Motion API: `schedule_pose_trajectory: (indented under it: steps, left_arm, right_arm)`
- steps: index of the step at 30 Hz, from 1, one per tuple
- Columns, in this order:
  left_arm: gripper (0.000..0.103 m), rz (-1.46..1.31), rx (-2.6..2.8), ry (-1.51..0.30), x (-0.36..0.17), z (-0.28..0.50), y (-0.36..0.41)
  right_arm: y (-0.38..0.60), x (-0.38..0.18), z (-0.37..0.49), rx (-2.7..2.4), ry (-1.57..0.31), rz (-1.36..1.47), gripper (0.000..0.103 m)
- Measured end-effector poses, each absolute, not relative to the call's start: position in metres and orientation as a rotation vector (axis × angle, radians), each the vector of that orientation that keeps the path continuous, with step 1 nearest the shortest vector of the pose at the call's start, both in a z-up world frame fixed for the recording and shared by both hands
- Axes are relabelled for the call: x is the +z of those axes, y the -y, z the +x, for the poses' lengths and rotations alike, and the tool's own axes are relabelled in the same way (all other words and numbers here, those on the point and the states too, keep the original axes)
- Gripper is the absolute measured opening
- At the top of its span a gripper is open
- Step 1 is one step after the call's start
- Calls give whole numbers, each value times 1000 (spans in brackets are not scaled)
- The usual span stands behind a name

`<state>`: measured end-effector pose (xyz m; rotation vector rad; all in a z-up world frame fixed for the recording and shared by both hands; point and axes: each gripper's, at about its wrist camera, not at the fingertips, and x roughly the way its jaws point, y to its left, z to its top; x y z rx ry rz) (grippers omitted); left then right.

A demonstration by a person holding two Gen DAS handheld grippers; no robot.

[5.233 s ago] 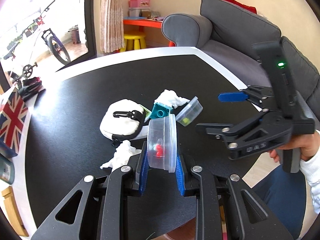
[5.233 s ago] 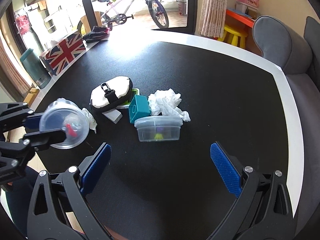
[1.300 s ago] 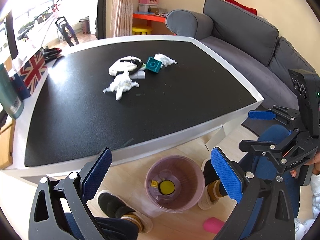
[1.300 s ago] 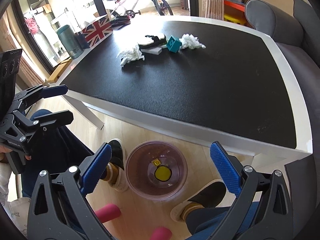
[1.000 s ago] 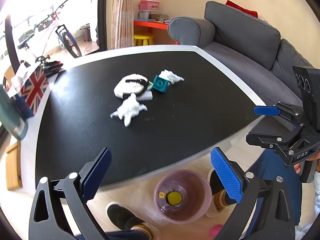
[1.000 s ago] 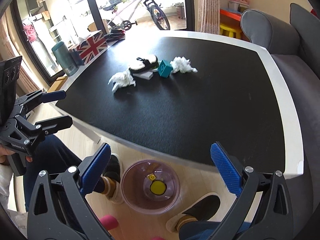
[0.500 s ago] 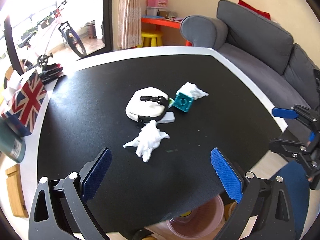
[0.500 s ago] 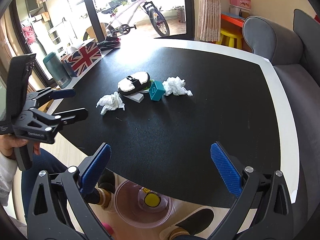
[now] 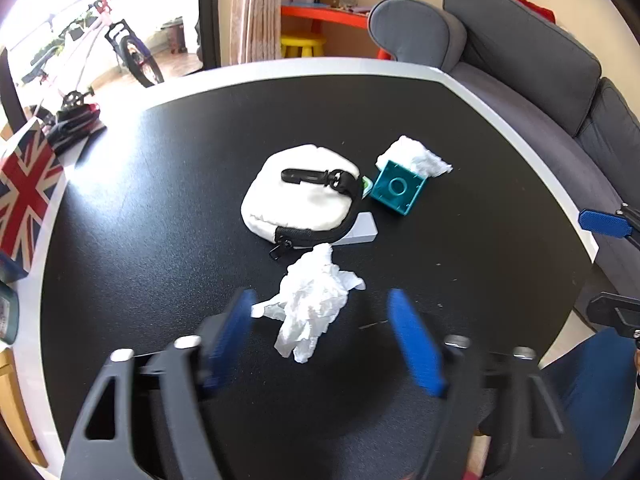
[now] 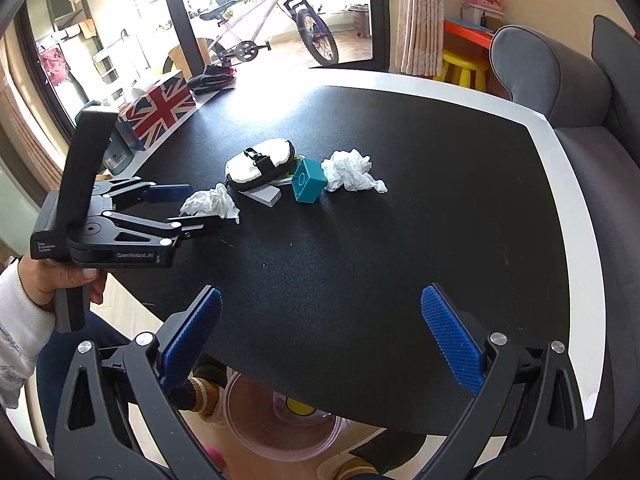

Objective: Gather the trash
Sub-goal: 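Move the left gripper to the crumpled white tissue and close on it, then grasp the teal Lego block with the right gripper while the left holds the tissue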

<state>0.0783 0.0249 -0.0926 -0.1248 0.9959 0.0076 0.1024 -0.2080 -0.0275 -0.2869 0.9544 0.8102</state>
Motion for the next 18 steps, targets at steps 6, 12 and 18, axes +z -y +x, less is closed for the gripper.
schedule_pose_trajectory:
  steps: [6, 12, 18]
  left_arm:
    - [14, -121, 9, -999, -95, 78, -26]
    - [7, -118, 11, -976, -87, 71, -25]
    - [7, -122, 15, -937, -72, 61, -27]
  right_arm:
    - [204, -28, 105, 812, -953, -288, 98]
    - [194, -29, 109, 819, -951, -290, 98]
    - [179, -29, 121, 827, -943, -297, 98]
